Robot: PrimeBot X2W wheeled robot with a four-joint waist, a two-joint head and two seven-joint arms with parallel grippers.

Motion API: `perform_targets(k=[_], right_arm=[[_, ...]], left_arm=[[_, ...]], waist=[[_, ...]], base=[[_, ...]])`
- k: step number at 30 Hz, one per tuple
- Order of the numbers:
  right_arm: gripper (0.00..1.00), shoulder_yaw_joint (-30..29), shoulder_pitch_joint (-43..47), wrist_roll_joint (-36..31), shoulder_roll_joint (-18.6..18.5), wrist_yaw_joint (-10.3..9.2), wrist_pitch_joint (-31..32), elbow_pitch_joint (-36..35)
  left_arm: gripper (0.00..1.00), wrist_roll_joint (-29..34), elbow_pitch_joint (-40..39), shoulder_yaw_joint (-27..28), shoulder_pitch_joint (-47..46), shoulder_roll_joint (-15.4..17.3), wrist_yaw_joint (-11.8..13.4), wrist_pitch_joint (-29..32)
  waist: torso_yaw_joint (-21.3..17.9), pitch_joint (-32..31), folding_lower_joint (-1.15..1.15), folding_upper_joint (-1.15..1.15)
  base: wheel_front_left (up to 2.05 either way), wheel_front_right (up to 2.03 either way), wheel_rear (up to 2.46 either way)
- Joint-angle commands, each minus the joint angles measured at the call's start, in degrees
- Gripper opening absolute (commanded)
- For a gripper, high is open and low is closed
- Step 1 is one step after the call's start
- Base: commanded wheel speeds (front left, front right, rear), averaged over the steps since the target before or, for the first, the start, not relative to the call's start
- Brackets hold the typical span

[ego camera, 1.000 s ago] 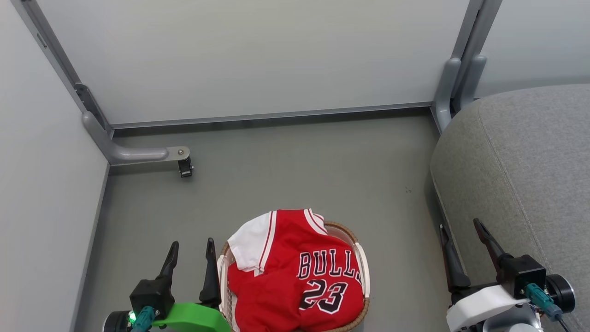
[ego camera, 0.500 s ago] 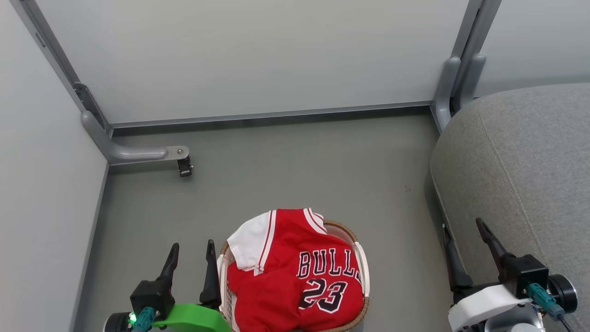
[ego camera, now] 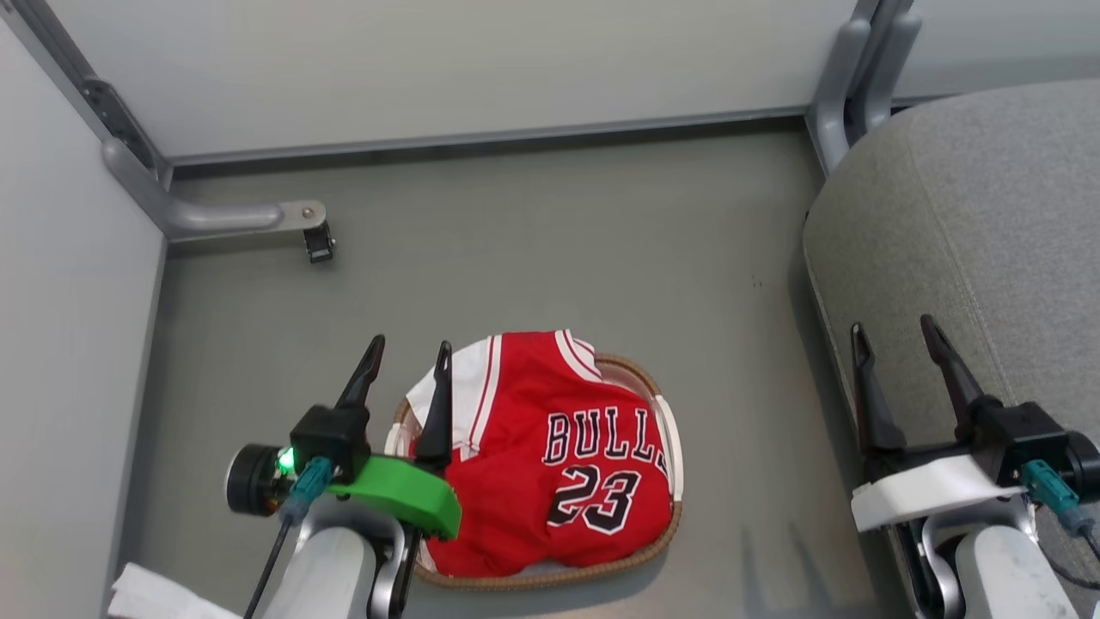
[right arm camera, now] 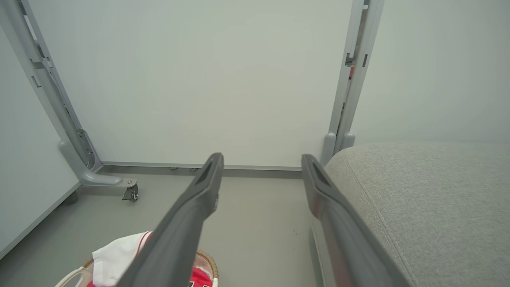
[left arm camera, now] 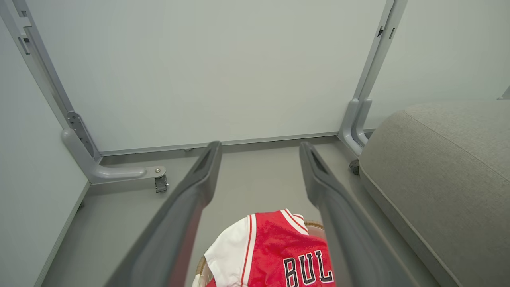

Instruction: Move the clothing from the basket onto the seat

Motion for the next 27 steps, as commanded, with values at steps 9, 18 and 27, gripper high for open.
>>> perform_targets(k=[9, 18, 27], right_arm=[[1.00, -0.4, -8.8, 1.9, -0.3, -0.01, -0.3, -3.0], [1.00, 0.7, -15.0, 5.9, -0.2, -0.01, -0.3, -5.9], [1.00, 1.9, -18.0, 9.8, -0.2, -0.01, -0.3, -6.0]], left_arm=[[1.00, 0.7, 16.9, -7.2, -15.8, 0.3, -3.5, 2.1], [1.00, 3.0, 33.1, -13.0, -24.5, 0.7, -5.1, 6.4], [1.00, 3.8, 42.3, -14.6, -29.3, 1.8, -4.7, 7.3]], waist=[[-6.4, 19.2, 0.00, 0.00], [-12.0, 30.5, 0.00, 0.00], [-15.6, 36.1, 0.00, 0.00]], base=[[0.00, 0.00, 0.00], [0.00, 0.00, 0.00], [0.00, 0.00, 0.00]])
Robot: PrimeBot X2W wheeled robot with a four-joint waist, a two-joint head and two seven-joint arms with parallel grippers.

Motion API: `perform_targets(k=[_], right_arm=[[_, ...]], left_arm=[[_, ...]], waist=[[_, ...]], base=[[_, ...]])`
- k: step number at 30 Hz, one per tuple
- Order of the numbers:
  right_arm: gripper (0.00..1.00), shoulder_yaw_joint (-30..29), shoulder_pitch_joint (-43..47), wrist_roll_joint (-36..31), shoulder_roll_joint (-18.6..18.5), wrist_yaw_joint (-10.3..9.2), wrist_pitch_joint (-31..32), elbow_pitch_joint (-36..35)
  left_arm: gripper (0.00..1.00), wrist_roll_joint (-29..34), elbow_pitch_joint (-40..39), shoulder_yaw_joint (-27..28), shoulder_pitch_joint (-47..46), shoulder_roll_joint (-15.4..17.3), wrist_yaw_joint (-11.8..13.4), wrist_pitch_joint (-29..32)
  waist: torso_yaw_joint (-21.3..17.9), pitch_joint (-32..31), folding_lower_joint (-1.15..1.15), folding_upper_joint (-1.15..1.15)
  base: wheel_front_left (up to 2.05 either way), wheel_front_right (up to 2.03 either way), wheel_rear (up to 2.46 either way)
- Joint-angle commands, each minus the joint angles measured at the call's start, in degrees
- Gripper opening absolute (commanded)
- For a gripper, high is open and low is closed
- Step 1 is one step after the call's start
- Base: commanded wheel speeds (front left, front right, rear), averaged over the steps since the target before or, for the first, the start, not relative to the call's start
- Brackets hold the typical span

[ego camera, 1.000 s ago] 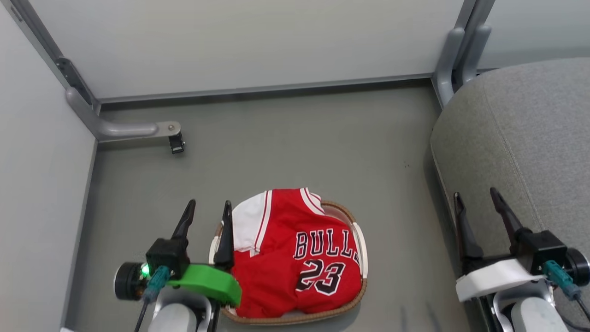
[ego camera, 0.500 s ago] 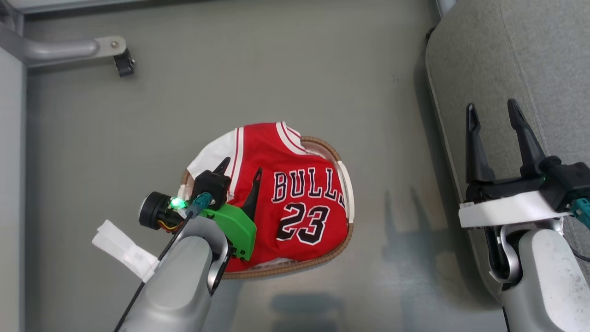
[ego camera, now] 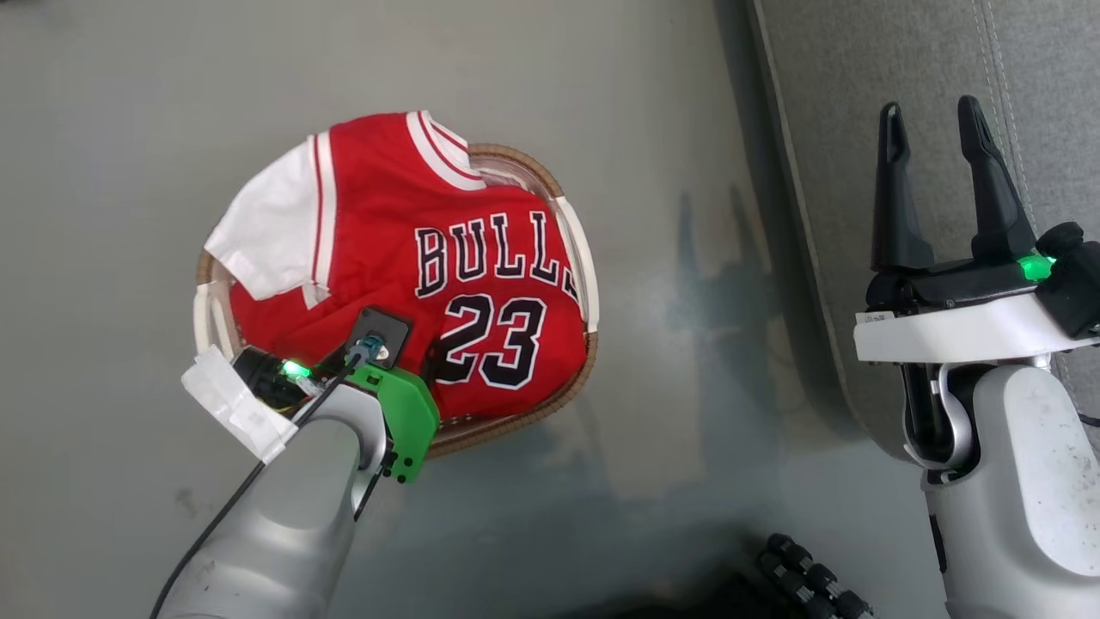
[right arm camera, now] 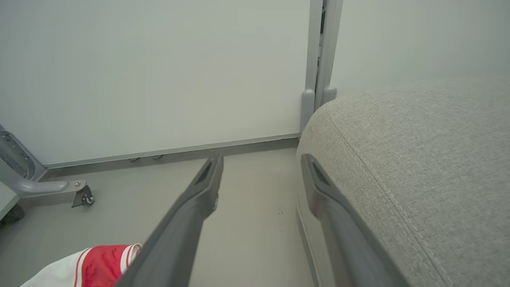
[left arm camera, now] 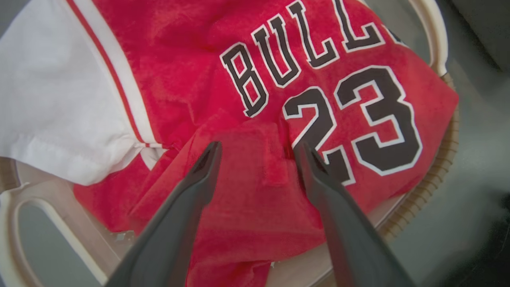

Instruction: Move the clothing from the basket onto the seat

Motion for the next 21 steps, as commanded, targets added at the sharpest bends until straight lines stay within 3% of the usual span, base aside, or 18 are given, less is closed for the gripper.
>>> perform_targets(k=[1, 13, 15, 16, 21], right_arm=[[1.00, 0.4, -0.9, 0.6, -0.1, -0.04, -0.3, -0.1], [1.00, 1.9, -1.4, 2.4, -0.1, -0.04, -0.3, 0.0], [1.00, 2.0, -1.1, 2.5, -0.1, -0.04, -0.3, 0.3], [1.00, 2.0, -1.0, 2.5, -0.1, -0.04, -0.3, 0.4], [1.00, 1.5, -0.1, 1.9, -0.1, -0.04, -0.3, 1.0]], left_arm=[[1.00, 0.5, 0.9, -0.2, -1.7, 1.1, 0.5, -0.1], [0.98, 2.1, 7.7, -1.8, -5.9, 2.8, 5.2, 3.7], [0.36, 1.6, 8.0, -1.7, -6.2, 2.9, 5.6, 3.5], [0.00, 1.5, 8.1, -1.7, -6.2, 2.9, 5.7, 3.3], [0.00, 0.8, 8.2, -2.1, -5.9, 2.1, 4.7, 1.9]], waist=[[-5.2, 5.4, -0.01, 0.00], [-7.4, 6.5, -0.01, 0.00], [-7.5, 6.2, -0.01, 0.00], [-7.4, 6.1, -0.01, 0.00], [-6.3, 4.1, -0.01, 0.00]], base=[[0.00, 0.00, 0.00], [0.00, 0.00, 0.00], [0.00, 0.00, 0.00], [0.00, 0.00, 0.00], [0.00, 0.00, 0.00]])
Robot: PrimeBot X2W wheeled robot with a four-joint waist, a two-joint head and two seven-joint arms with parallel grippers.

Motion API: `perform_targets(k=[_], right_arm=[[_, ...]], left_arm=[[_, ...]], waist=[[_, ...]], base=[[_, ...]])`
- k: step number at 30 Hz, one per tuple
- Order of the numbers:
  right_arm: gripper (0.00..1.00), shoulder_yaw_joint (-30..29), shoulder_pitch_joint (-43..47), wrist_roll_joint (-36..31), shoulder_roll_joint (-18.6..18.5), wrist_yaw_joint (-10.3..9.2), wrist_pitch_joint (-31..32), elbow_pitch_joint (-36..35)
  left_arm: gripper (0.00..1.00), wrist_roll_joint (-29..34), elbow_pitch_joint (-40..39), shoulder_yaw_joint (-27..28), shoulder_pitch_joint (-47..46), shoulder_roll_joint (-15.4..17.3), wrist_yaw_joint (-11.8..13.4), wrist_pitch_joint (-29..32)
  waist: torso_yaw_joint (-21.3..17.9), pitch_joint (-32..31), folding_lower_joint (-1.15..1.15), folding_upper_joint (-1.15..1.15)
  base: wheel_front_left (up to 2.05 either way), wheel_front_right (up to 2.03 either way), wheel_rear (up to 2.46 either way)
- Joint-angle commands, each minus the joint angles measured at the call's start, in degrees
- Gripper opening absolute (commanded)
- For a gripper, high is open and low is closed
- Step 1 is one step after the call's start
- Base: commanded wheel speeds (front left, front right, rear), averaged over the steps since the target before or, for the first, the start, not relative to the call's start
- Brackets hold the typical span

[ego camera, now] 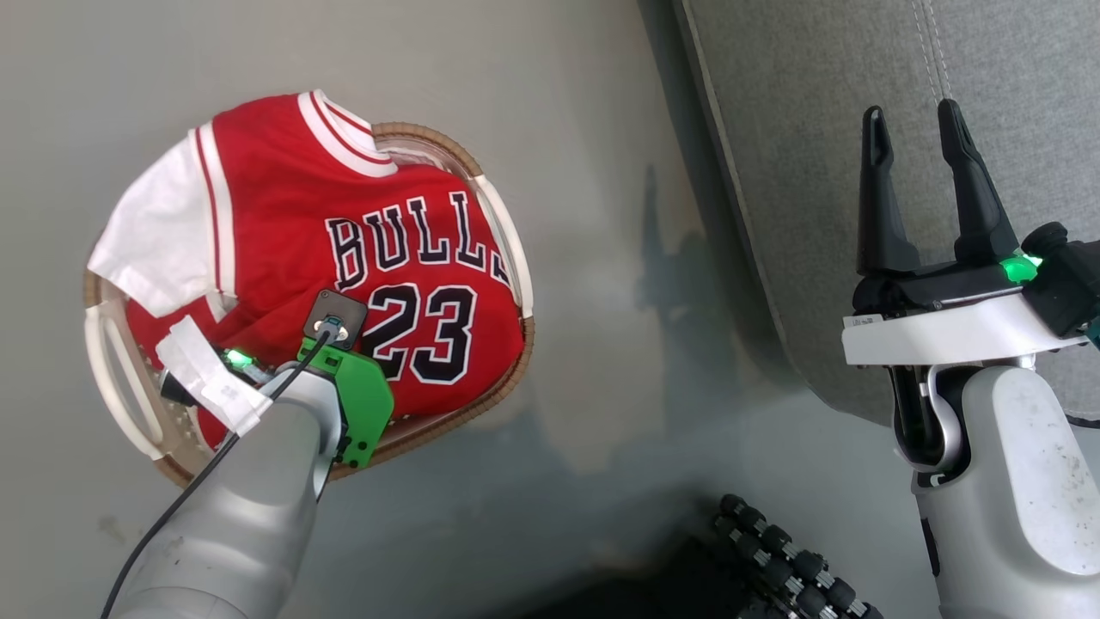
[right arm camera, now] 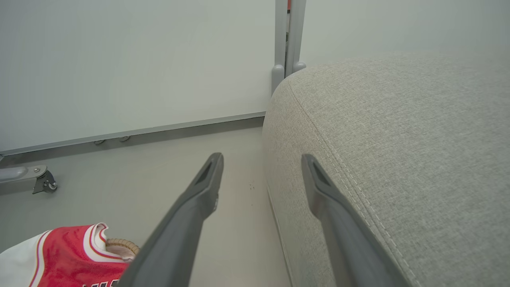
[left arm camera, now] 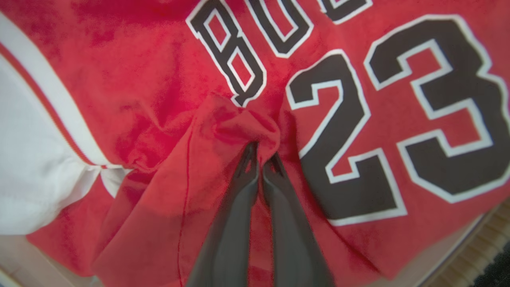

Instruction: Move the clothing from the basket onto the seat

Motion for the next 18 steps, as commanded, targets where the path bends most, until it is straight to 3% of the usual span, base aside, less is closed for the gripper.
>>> perform_targets(k=[1, 9, 18], right_arm=[[1.00, -0.2, 0.3, -0.4, -0.2, -0.04, -0.3, 0.3], [1.00, -1.6, 1.9, -2.6, -0.2, -0.04, -0.3, 1.7], [1.00, -5.0, 6.7, -6.6, -0.2, -0.04, -0.3, 4.7]], left_arm=[[0.00, -0.3, -0.2, -0.1, -0.7, -0.3, -0.3, -0.9], [0.00, -2.6, -2.6, 0.0, -0.5, -2.1, -1.9, -6.2], [0.00, -5.6, -8.9, -0.9, -0.1, -2.7, -4.8, -9.2]], waist=[[1.1, -1.4, 0.00, 0.00], [4.5, -7.5, 0.00, 0.00], [9.9, -19.5, 0.00, 0.00]], base=[[0.00, 0.00, 0.00], [0.00, 0.00, 0.00], [0.00, 0.00, 0.00]])
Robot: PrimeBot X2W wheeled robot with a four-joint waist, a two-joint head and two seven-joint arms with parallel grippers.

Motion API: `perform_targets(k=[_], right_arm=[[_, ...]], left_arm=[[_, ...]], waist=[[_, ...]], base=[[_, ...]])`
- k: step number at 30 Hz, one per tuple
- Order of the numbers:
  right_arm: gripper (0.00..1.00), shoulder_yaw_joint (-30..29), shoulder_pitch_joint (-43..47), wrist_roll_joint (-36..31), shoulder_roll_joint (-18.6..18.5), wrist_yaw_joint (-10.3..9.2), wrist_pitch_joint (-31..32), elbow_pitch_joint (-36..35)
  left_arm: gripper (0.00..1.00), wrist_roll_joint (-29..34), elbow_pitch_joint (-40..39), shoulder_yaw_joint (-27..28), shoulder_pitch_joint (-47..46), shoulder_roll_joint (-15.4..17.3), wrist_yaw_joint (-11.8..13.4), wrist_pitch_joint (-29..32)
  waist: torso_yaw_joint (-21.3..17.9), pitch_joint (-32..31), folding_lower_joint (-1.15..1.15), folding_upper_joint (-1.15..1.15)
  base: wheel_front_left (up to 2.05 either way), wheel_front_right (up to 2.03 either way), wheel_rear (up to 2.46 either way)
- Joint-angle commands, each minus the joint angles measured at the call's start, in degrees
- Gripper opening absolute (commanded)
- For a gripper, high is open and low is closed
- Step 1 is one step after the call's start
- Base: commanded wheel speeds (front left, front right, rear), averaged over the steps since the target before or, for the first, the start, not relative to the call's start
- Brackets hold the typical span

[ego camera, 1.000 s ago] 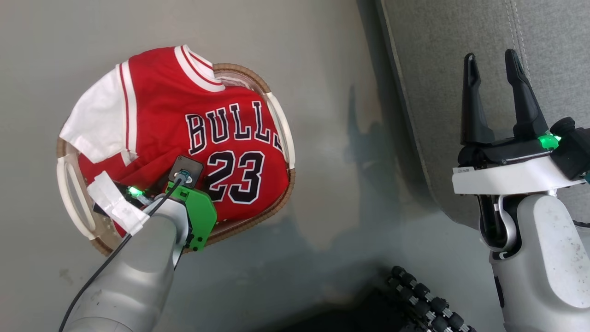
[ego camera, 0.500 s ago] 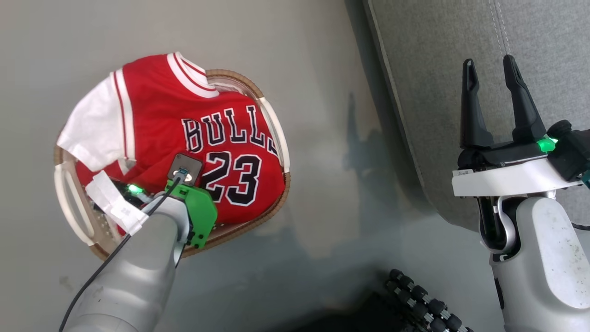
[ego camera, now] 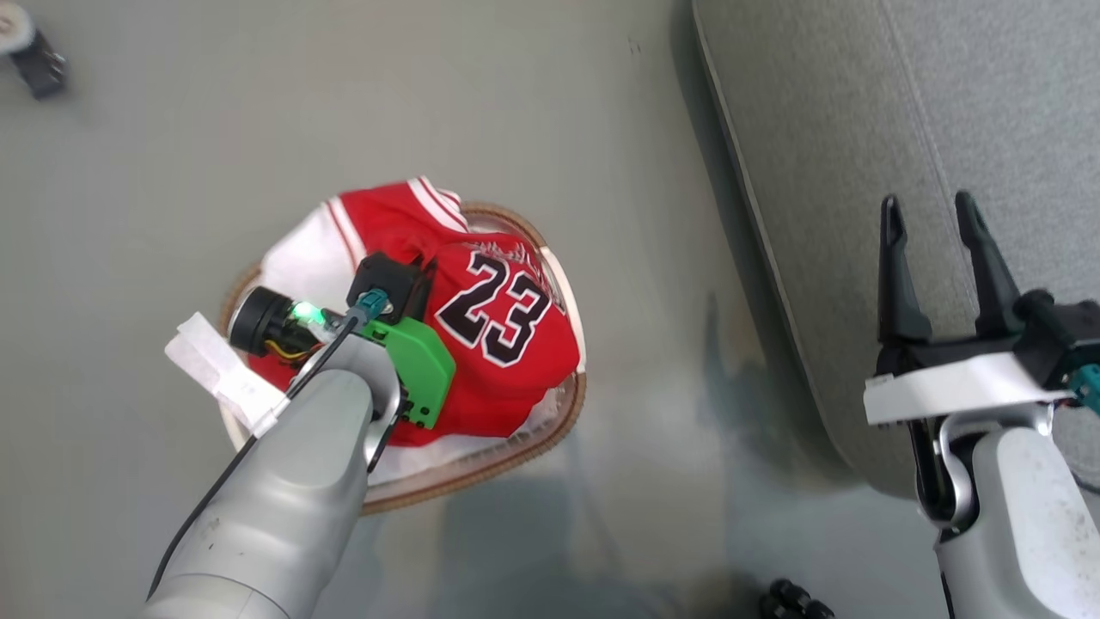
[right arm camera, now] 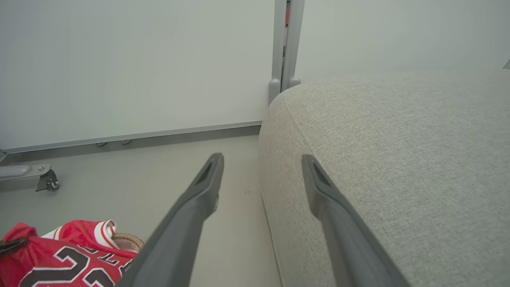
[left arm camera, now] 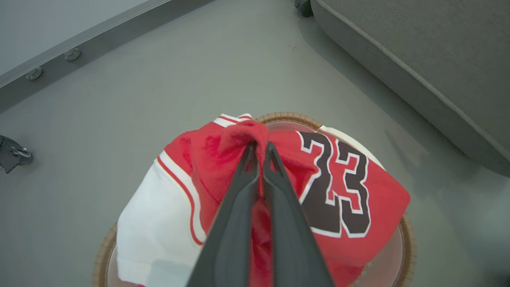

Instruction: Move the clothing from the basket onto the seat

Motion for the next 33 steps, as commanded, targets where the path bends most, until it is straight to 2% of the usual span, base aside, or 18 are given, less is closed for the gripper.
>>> perform_targets(k=[1, 8, 10, 17, 22, 26, 33], right_arm=[[1.00, -0.6, 1.6, -0.7, -0.3, -0.04, -0.3, 0.7], [1.00, -1.3, 6.0, -2.1, -0.3, -0.05, -0.3, 3.5], [1.00, -1.1, 7.2, -2.4, -0.2, -0.04, -0.3, 4.0], [1.00, -0.4, 10.8, -3.6, -0.3, -0.04, -0.3, 5.5], [1.00, 1.2, 11.7, -4.6, -0.2, -0.04, -0.3, 5.6], [1.00, 3.6, 10.2, -4.2, -0.2, -0.04, -0.3, 5.3], [1.00, 13.4, 5.5, -0.9, -0.2, -0.04, -0.3, 4.7]], left_arm=[[0.00, -0.7, -1.2, -0.5, -0.2, -0.1, -0.5, -0.5], [0.00, -4.2, -9.6, -5.5, -3.0, 0.4, -1.1, 1.0], [0.00, -6.3, -13.0, -8.5, -4.2, 1.4, -1.1, 3.1], [0.00, -16.7, -25.4, -17.0, -10.2, 8.2, -1.1, 10.9], [0.00, -22.5, -29.5, -18.3, -15.5, 11.1, -1.1, 13.3], [0.00, -24.9, -30.8, -18.4, -19.5, 11.9, -1.1, 13.7], [0.00, -27.8, -31.3, -17.9, -23.3, 11.8, -1.0, 12.5]], waist=[[5.0, -8.5, 0.00, 0.00], [8.0, -18.6, 0.00, 0.00], [8.6, -21.1, 0.00, 0.00], [9.5, -28.1, 0.00, 0.00], [9.3, -30.7, 0.00, 0.00], [8.9, -31.4, 0.00, 0.00], [8.7, -31.8, 0.00, 0.00]], base=[[0.00, 0.00, 0.00], [0.00, 0.00, 0.00], [0.00, 0.00, 0.00], [0.00, 0.00, 0.00], [0.00, 0.00, 0.00], [0.00, 0.00, 0.00], [0.00, 0.00, 0.00]])
